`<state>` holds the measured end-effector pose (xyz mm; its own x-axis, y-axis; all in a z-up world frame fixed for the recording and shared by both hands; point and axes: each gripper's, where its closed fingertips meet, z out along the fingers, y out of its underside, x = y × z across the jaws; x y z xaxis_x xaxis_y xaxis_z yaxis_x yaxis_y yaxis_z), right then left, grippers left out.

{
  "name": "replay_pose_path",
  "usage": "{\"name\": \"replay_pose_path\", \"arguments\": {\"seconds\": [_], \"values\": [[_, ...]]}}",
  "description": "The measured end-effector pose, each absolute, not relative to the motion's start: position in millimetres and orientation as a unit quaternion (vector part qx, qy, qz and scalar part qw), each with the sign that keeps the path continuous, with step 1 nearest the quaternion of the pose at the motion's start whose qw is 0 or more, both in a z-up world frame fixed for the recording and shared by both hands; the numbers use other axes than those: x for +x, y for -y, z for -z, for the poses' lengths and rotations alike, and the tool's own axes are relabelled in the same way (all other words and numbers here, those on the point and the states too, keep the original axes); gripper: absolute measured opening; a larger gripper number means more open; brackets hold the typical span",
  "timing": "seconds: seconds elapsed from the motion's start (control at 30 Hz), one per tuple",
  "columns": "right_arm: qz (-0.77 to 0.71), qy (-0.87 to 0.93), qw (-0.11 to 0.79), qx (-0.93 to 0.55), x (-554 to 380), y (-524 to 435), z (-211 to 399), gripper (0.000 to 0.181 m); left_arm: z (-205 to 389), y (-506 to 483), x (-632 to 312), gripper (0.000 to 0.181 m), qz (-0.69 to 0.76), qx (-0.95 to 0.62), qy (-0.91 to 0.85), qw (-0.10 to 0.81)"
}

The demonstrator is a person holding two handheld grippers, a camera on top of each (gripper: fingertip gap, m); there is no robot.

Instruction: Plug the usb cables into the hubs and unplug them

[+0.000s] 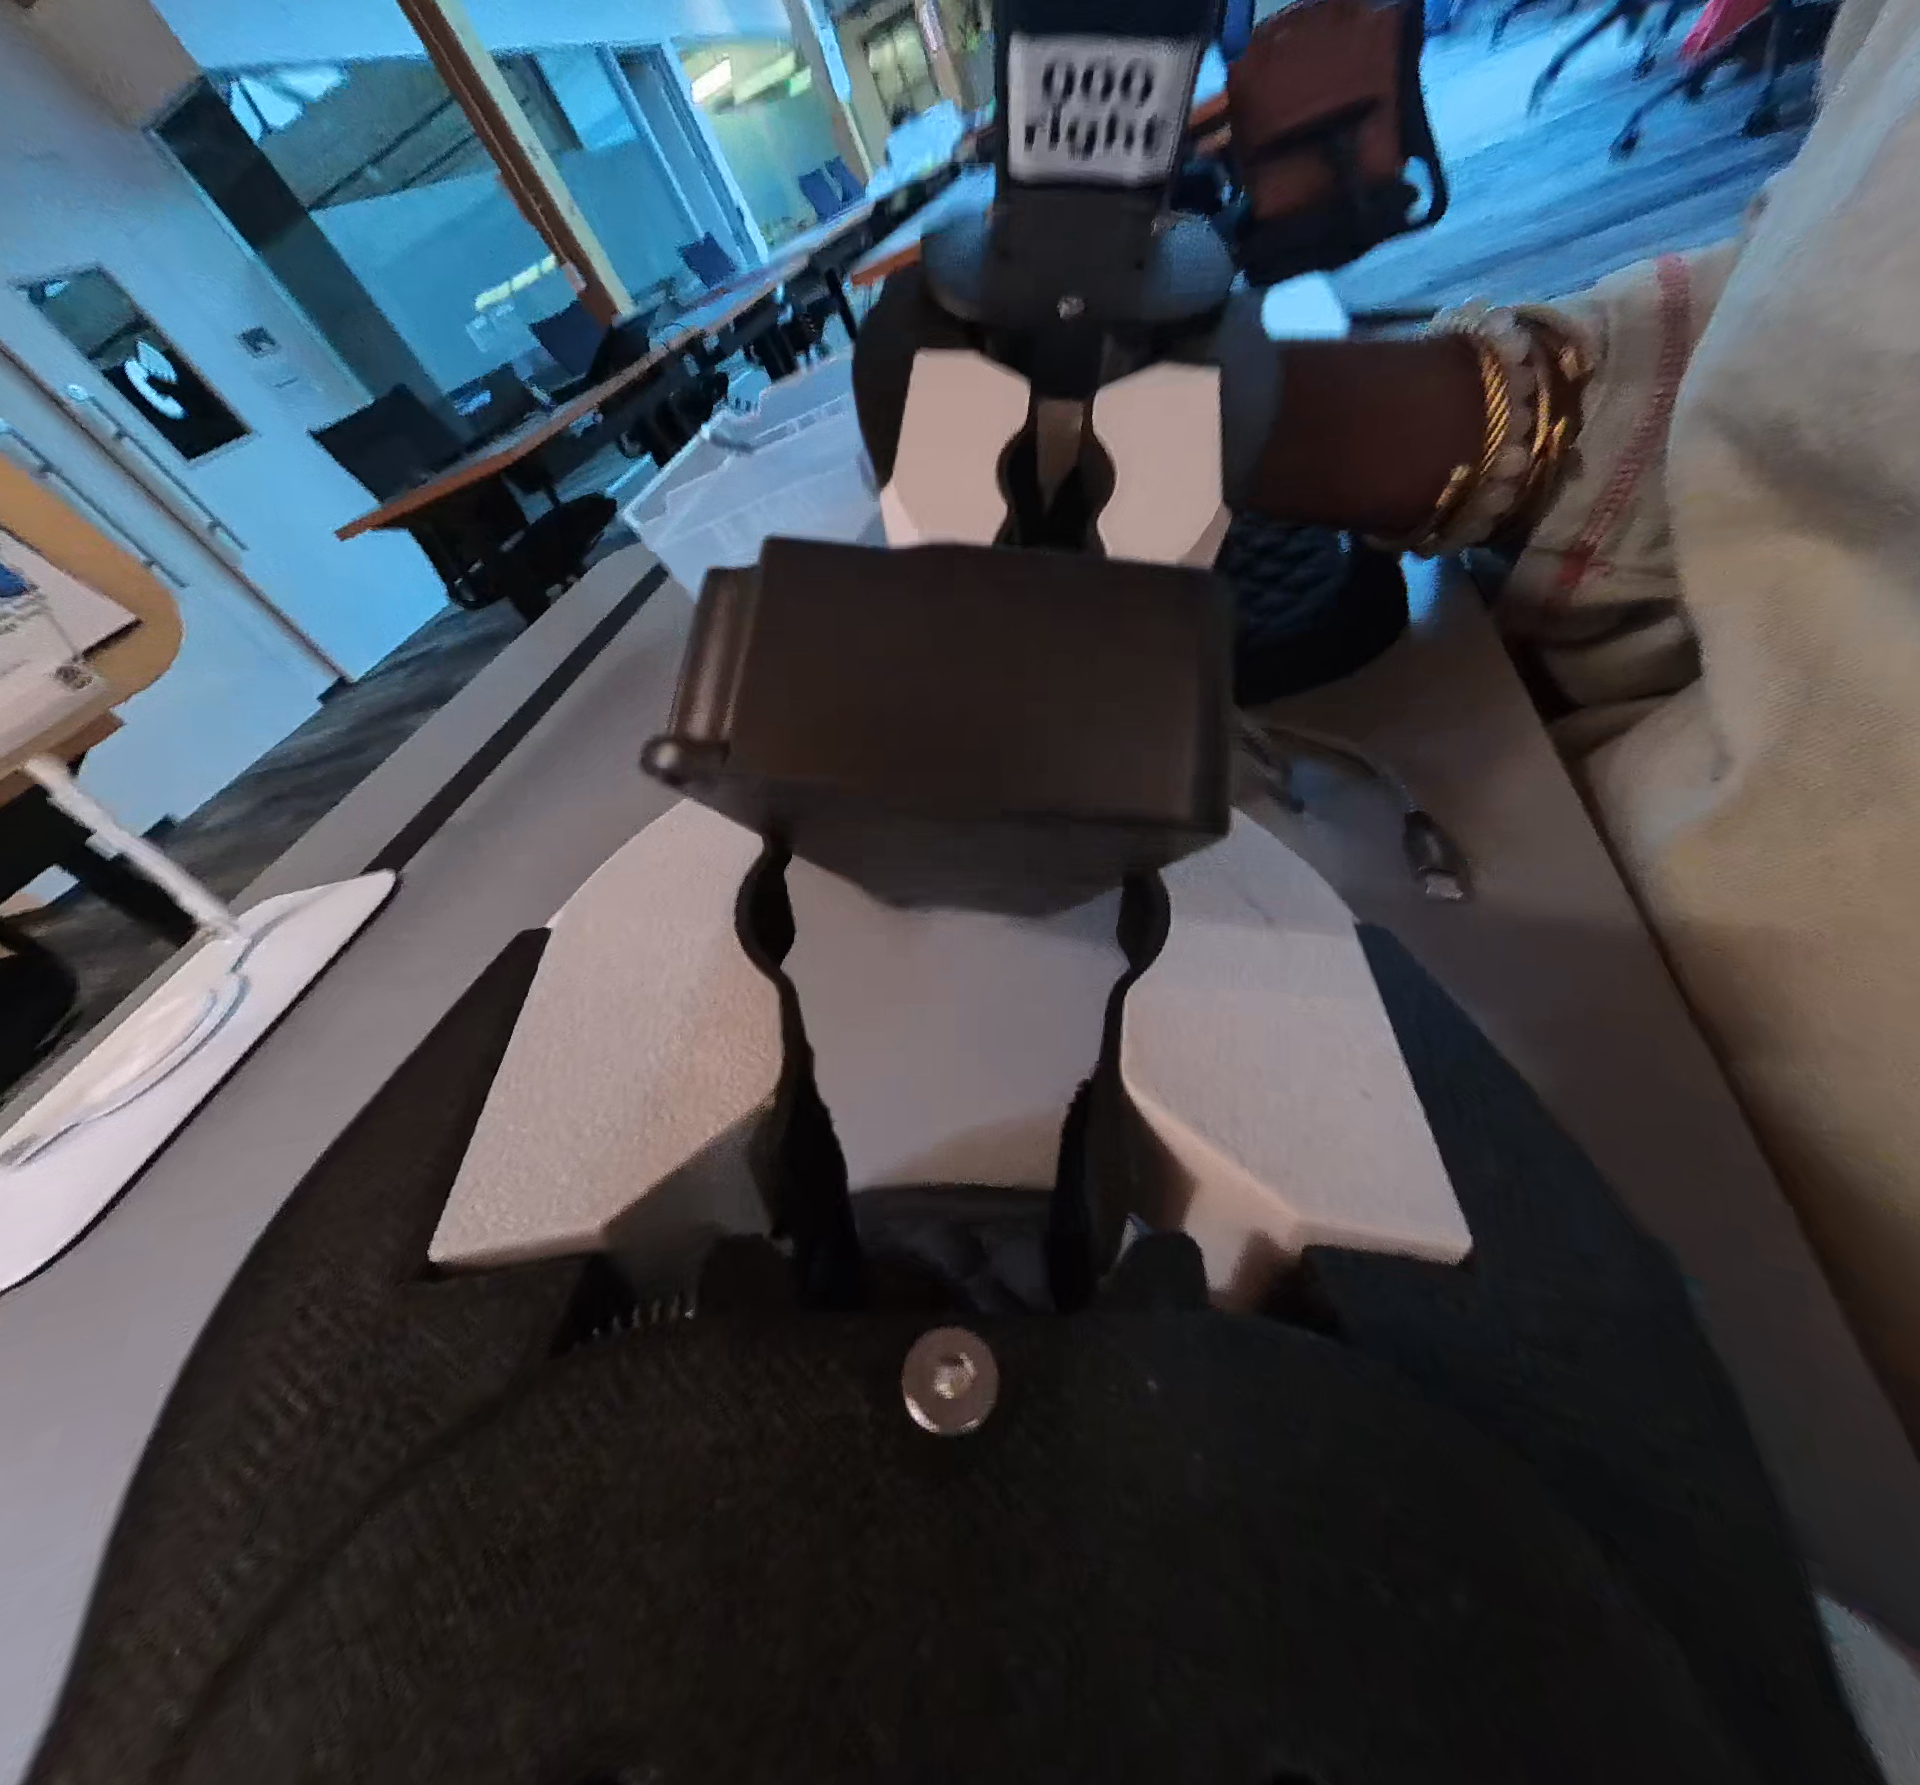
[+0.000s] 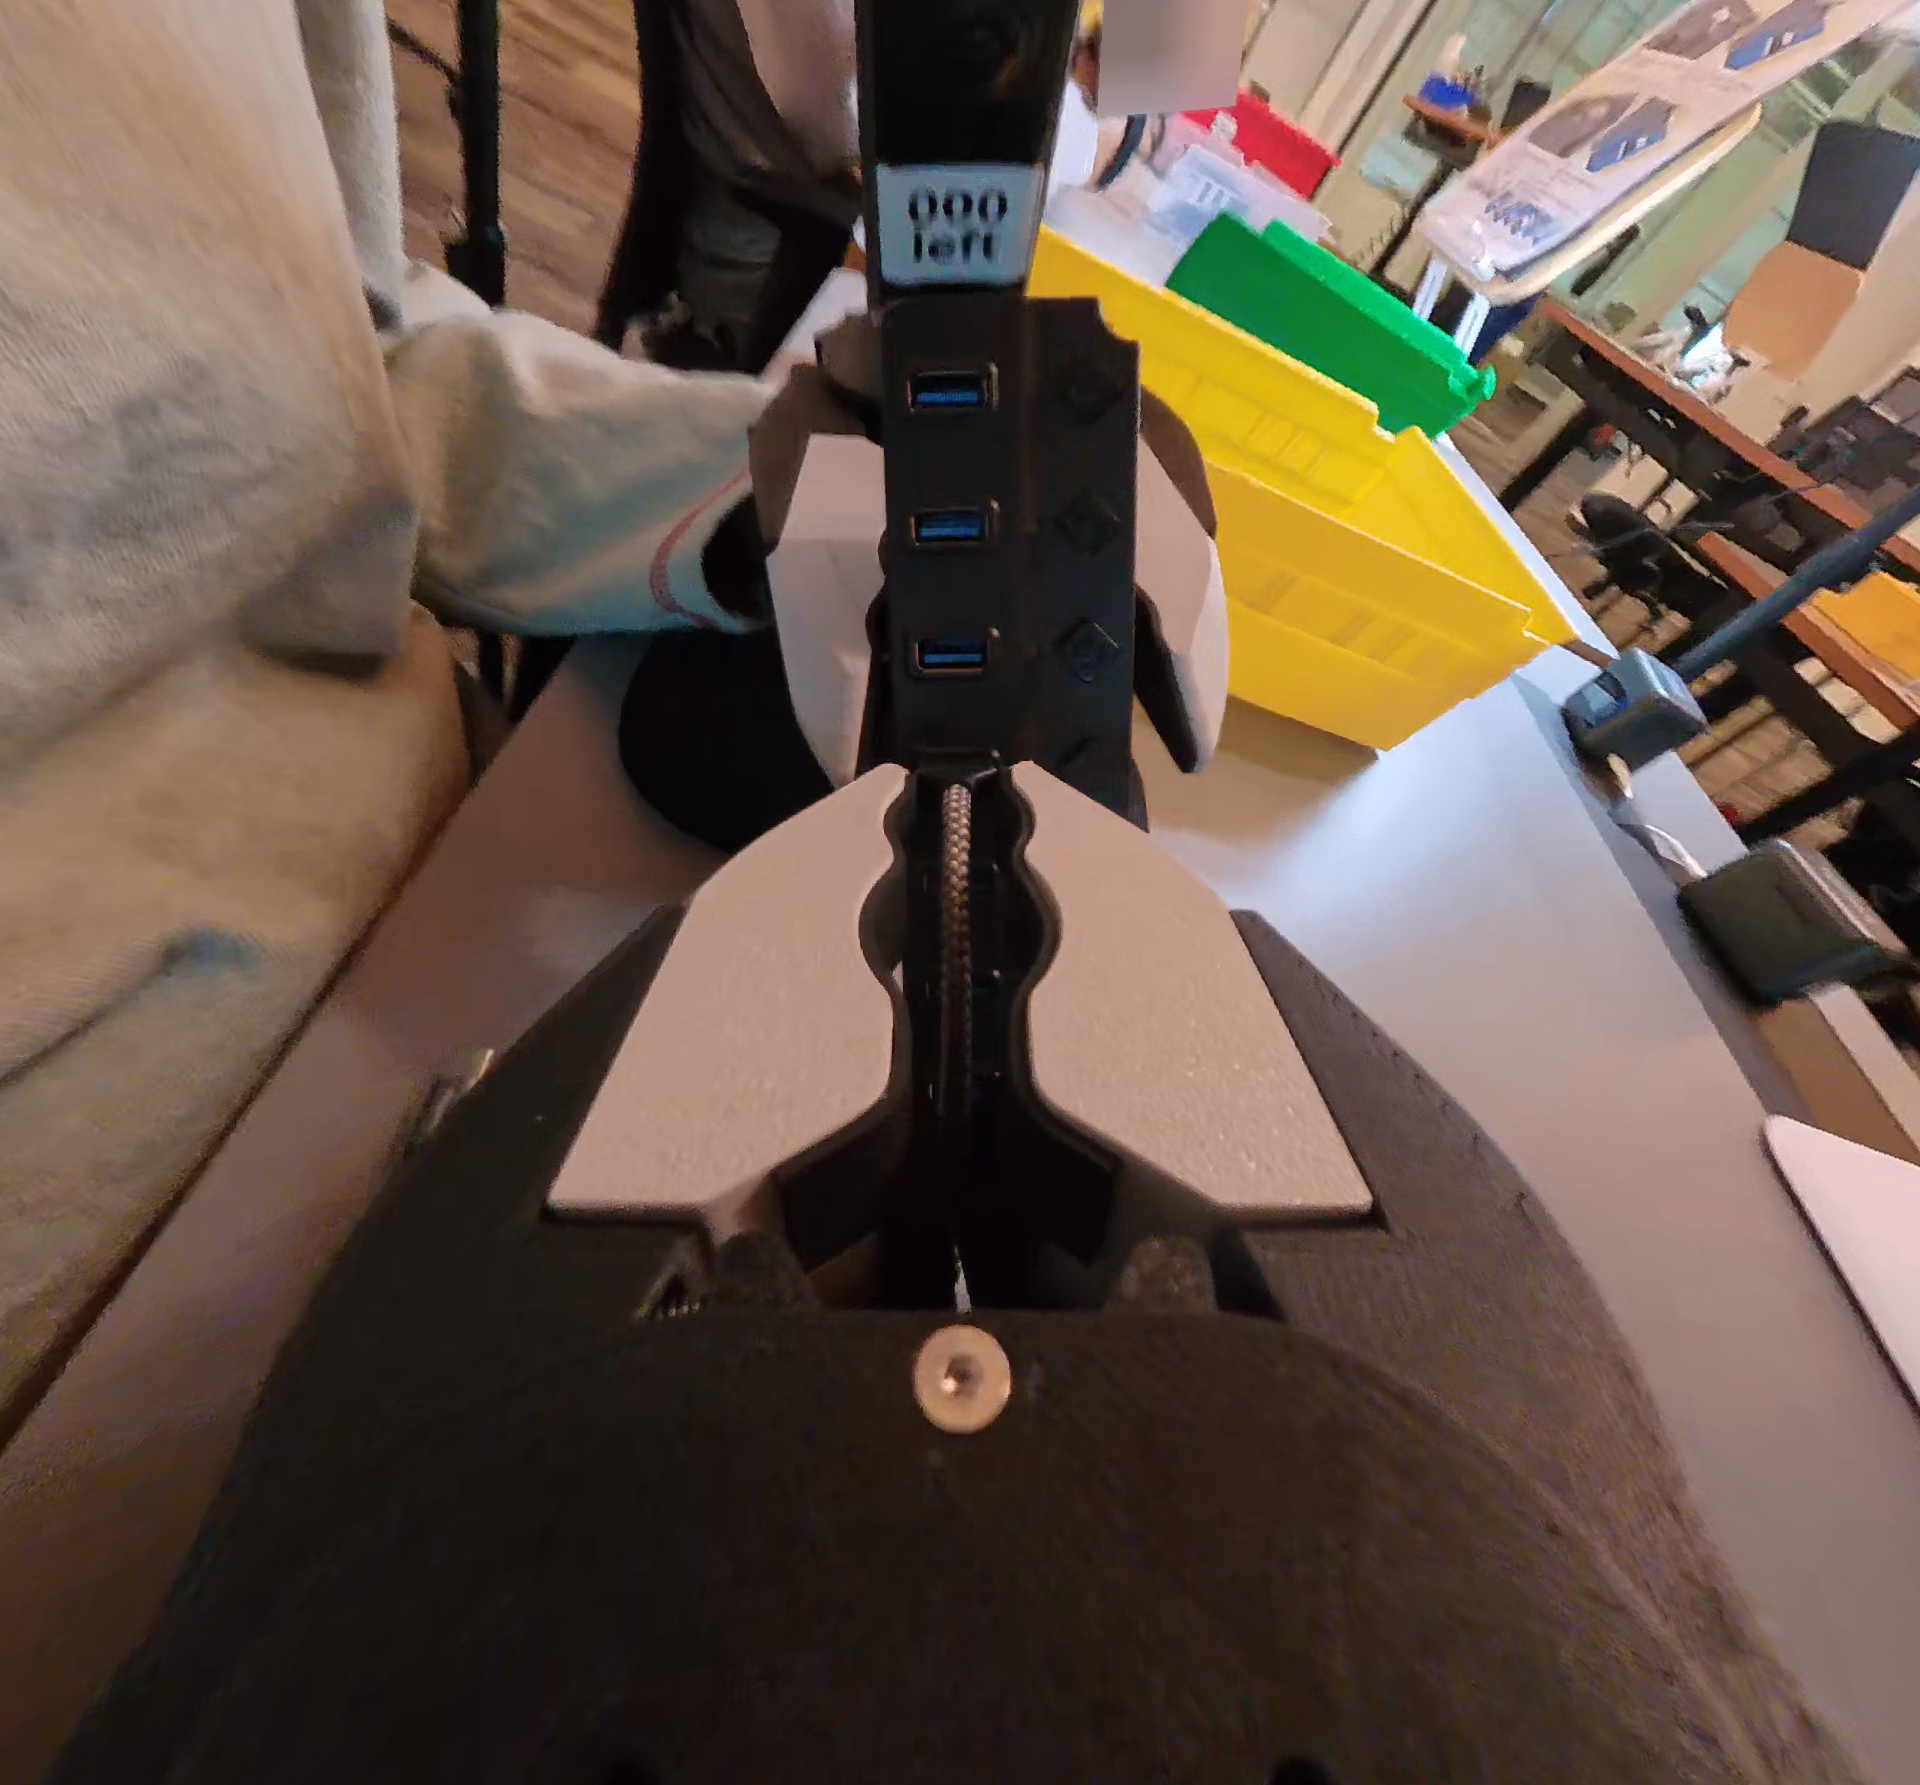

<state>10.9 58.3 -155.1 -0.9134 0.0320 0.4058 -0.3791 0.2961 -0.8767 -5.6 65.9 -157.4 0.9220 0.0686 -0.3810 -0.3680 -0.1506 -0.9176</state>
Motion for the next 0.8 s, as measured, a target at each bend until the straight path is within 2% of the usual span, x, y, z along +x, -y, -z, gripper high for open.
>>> {"name": "replay_pose_path", "arguments": {"seconds": [0.1,0.27,0.4,0.63,0.8], "values": [[-0.635,0.753,0.130,0.113,21.0,-53.9,143.0,0.014,135.6,-66.6,8.8,0.063,-0.133,-0.683,-0.111,0.709],[-0.698,0.702,0.079,0.121,35.9,-46.9,125.1,0.014,123.7,-66.4,19.5,0.073,-0.125,-0.651,-0.128,0.738],[-0.715,0.686,0.073,0.113,35.3,-45.7,121.7,0.014,120.1,-65.3,24.1,0.060,-0.101,-0.643,-0.125,0.748],[-0.642,0.745,0.146,0.103,26.9,-48.0,138.8,0.014,146.3,-61.3,12.4,0.057,-0.133,-0.717,-0.128,0.672],[-0.696,0.695,0.182,0.019,14.2,-114.6,112.1,0.013,131.9,-18.3,-12.1,0.057,-0.160,-0.700,-0.075,0.691]]}}
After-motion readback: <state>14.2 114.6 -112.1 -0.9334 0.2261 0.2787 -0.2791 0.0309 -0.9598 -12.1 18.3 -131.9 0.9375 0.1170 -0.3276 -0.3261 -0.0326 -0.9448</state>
